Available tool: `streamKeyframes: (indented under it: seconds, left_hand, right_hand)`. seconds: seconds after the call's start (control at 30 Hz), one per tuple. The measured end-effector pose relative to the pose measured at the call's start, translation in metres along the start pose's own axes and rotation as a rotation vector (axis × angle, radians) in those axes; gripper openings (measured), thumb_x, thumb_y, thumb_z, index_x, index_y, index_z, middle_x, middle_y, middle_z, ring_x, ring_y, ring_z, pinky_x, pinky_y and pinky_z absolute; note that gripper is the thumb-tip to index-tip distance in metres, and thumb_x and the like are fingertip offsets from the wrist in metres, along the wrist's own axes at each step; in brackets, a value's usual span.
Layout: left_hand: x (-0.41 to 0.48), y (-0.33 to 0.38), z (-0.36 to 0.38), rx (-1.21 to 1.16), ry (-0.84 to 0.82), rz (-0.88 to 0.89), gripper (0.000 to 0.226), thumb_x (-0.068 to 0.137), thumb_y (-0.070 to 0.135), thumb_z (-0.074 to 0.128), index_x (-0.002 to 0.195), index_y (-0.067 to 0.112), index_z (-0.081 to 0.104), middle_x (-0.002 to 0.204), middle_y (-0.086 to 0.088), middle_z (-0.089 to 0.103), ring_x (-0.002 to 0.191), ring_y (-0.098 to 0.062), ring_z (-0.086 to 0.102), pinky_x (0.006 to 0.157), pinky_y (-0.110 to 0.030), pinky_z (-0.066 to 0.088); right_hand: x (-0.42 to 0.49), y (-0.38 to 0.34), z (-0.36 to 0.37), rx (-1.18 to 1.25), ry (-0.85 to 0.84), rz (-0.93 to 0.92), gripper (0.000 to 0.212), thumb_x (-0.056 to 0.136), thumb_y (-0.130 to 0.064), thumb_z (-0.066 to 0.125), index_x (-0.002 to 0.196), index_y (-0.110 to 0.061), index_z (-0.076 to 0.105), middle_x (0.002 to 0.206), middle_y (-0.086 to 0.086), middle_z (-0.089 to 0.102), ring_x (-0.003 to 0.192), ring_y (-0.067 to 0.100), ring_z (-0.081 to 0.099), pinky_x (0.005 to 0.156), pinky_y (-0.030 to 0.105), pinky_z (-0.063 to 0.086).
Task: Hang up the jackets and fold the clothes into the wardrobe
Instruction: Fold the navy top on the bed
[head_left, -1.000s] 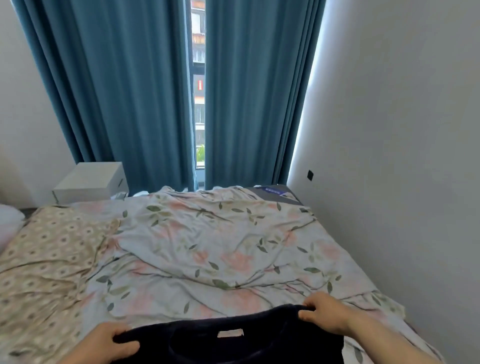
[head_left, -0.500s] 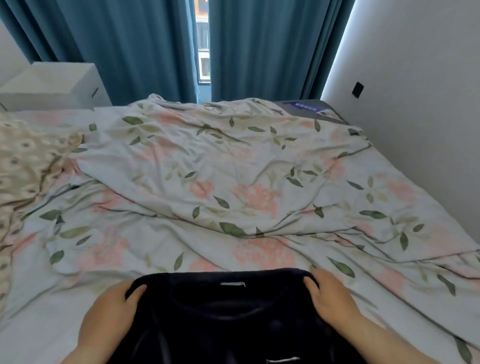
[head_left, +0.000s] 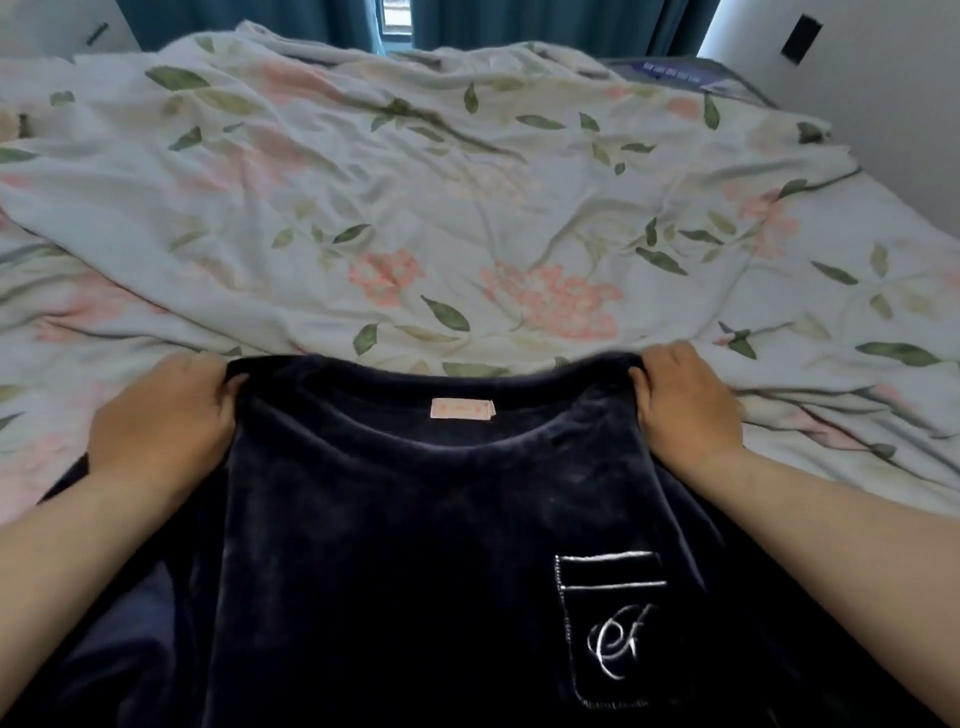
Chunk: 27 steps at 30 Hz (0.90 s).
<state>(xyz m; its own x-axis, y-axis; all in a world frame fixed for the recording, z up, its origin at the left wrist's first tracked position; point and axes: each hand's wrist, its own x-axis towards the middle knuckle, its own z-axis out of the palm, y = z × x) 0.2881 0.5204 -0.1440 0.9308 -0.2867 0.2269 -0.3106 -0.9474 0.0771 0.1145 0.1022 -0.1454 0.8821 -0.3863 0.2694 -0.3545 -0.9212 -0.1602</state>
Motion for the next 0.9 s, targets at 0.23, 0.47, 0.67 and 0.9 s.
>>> streamKeyframes:
  seconds: [0.23,0.47,0.67,0.9]
  left_hand:
    - [0.064,-0.003,0.047,-0.126,-0.133,-0.039,0.034,0.099,0.04,0.032,0.097,0.018,0.059,0.1,-0.012,0.064,0.091,-0.037,0.06,0.073,-0.048,0.051]
    - [0.108,-0.04,0.092,-0.162,-0.058,-0.032,0.056,0.091,0.066,0.018,0.096,0.025,0.055,0.093,-0.007,0.066,0.085,-0.034,0.063,0.072,-0.049,0.053]
    - [0.134,-0.082,0.143,-0.135,-0.016,-0.057,0.058,0.088,0.074,0.019,0.096,0.033,0.058,0.084,-0.001,0.066,0.075,-0.028,0.062,0.07,-0.045,0.054]
    - [0.131,-0.045,0.099,-0.205,-0.212,-0.236,0.055,0.081,0.066,0.036,0.103,0.023,0.061,0.101,-0.018,0.067,0.089,-0.042,0.062,0.085,-0.056,0.052]
  right_hand:
    - [0.066,0.013,0.045,-0.031,-0.073,0.028,0.027,0.1,-0.035,0.038,0.093,-0.013,0.05,0.097,0.013,0.053,0.08,0.037,0.056,0.059,0.037,0.034]
    - [0.092,0.014,0.061,-0.035,-0.15,0.045,0.027,0.1,-0.043,0.03,0.09,-0.022,0.044,0.092,0.003,0.051,0.071,0.029,0.048,0.059,0.035,0.032]
    - [0.096,0.012,0.056,-0.013,-0.109,0.055,0.028,0.1,-0.044,0.03,0.088,-0.022,0.044,0.086,-0.005,0.039,0.071,0.023,0.043,0.06,0.034,0.031]
    - [0.074,0.012,0.028,0.327,-0.263,0.152,0.032,0.1,-0.035,0.048,0.101,-0.006,0.06,0.102,0.01,0.058,0.096,0.03,0.055,0.076,0.033,0.037]
